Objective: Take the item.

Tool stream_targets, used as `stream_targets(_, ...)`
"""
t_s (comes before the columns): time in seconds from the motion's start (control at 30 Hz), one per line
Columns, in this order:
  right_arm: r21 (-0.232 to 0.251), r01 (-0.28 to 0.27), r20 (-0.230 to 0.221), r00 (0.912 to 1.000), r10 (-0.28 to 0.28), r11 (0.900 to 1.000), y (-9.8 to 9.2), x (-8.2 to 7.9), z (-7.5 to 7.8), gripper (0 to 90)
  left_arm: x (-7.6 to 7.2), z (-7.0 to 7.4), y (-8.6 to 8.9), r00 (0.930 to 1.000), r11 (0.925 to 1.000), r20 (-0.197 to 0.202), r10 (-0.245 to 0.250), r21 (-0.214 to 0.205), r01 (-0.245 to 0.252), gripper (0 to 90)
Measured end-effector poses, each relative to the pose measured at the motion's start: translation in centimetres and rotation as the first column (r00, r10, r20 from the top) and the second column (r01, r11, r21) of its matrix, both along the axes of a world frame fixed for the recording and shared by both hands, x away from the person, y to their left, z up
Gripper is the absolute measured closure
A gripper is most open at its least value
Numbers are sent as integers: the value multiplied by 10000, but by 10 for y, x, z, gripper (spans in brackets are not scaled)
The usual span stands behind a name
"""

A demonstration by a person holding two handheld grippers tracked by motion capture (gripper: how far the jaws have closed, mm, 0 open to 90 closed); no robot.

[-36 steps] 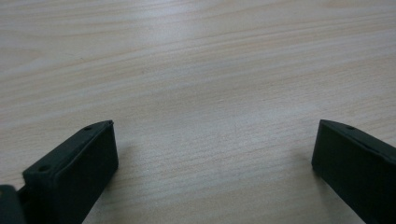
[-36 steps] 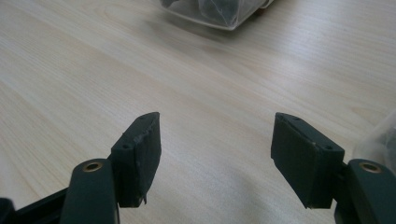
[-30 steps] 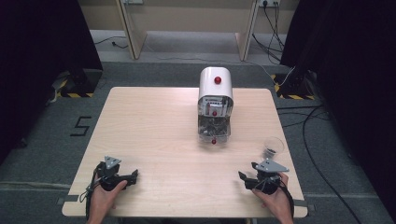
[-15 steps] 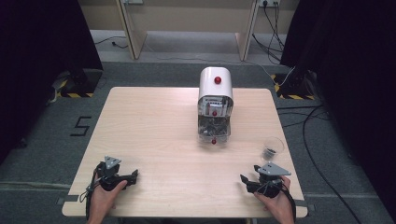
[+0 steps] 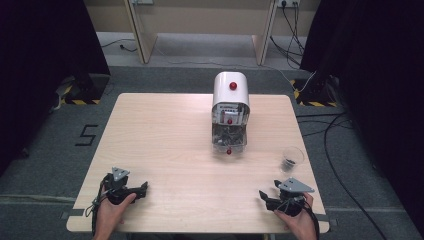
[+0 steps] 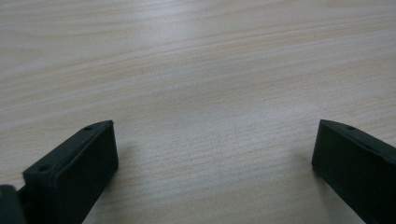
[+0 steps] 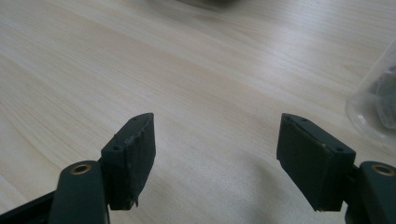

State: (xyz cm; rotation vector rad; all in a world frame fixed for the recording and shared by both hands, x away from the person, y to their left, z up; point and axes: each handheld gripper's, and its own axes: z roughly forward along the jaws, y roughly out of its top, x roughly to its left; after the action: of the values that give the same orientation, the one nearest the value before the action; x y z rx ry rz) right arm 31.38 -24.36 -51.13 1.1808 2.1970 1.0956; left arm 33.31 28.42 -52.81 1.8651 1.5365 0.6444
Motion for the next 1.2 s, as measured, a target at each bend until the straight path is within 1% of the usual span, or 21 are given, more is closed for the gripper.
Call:
stream_targets(0.2, -53, 109, -27, 9999, -109, 9999, -3, -4, -2, 277, 0, 0, 0, 10000, 10000, 1, -1, 1, 1, 0)
stream_targets(0.4, -177, 78, 4, 10000, -78, 9998, -4, -8, -3, 263, 0, 0, 0, 10000, 10000, 3, 2, 1, -2, 0)
stream_targets(0.53, -165, 47, -126, 9999, -49, 9999, -6, -10, -5, 250, 0, 0, 0, 10000, 10000, 2, 0, 2, 0, 0)
stream_targets(0.7, -160, -51, -32, 10000, 51, 9999, -8, -14, -5, 245, 0, 0, 0, 10000, 10000, 4, 1, 2, -1, 0)
stream_targets(0.87, -248, 71, 28, 10000, -71, 9997, -13, -14, -5, 243, 0, 0, 0, 10000, 10000, 2, 1, 1, -1, 0)
stream_targets(0.97, -328, 113, -2, 9999, -113, 9994, -16, -15, -5, 243, 0, 0, 0, 10000, 10000, 0, -2, -3, 2, 0)
stream_targets(1.1, -484, 220, -195, 9995, -230, 9986, -19, -17, -6, 243, 0, 0, 0, 10000, 10000, 4, 1, 0, -1, 0)
stream_targets(1.2, -572, 233, -255, 9994, -248, 9981, -21, -19, -7, 241, 0, 0, 0, 10000, 10000, 3, 2, -1, -2, 0)
